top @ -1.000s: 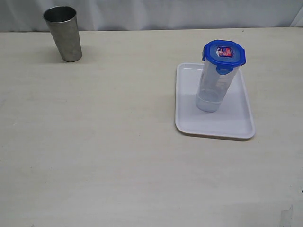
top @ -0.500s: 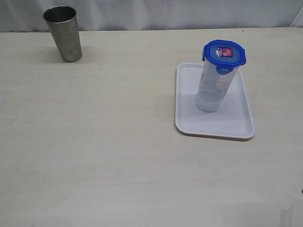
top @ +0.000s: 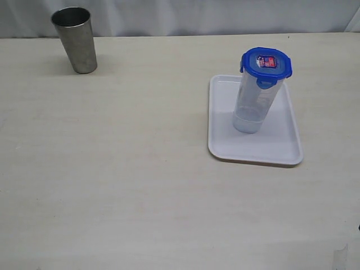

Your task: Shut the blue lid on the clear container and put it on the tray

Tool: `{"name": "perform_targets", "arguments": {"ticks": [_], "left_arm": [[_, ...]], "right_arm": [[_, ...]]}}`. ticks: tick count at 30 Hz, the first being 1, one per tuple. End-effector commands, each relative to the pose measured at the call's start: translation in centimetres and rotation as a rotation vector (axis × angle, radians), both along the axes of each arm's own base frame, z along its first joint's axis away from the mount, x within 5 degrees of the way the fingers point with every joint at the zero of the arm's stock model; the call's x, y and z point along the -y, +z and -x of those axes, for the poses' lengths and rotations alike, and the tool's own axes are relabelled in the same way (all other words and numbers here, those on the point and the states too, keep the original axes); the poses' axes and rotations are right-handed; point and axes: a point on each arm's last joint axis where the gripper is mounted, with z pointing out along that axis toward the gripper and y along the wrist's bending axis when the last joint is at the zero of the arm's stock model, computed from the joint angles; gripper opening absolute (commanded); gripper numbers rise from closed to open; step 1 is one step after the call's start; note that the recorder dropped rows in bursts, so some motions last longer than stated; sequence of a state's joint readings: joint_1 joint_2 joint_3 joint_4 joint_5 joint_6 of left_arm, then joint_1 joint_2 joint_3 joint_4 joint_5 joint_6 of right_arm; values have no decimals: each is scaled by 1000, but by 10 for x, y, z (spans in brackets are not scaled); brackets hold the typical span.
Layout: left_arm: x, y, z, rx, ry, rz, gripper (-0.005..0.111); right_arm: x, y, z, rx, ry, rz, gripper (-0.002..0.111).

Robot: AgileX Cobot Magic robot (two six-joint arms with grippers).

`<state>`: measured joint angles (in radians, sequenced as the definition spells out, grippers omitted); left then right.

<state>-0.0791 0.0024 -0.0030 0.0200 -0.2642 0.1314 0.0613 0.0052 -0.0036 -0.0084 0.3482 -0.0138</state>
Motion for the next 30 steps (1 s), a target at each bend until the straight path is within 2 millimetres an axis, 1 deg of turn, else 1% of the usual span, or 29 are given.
{"name": "perform_targets", "arguments": {"ticks": [1, 4, 6, 9, 11, 12, 22, 28, 30], "left_arm": [[-1, -5, -1, -42, 27, -49, 105], [-1, -10, -3, -101, 39, -91, 105], [-1, -19, -5, -198, 37, -100, 105], [-1, -39, -5, -417, 32, -118, 105], [-1, -49, -4, -530, 30, -129, 105], [-1, -52, -3, -559, 30, -130, 105], [-1, -51, -4, -555, 30, -127, 105], [-1, -52, -3, -568, 19, -91, 105], [-1, -52, -3, -572, 14, -43, 105]], "right_arm": [[0, -1, 0, 3, -8, -4, 4], [0, -1, 0, 3, -8, -4, 4], [0, -1, 0, 3, -8, -4, 4], [0, -1, 0, 3, -8, -4, 4], [0, -1, 0, 3, -8, -4, 4], [0, -1, 0, 3, -8, -4, 4], [0, -1, 0, 3, -8, -4, 4], [0, -1, 0, 3, -8, -4, 4], [0, -1, 0, 3, -8, -4, 4]]}}
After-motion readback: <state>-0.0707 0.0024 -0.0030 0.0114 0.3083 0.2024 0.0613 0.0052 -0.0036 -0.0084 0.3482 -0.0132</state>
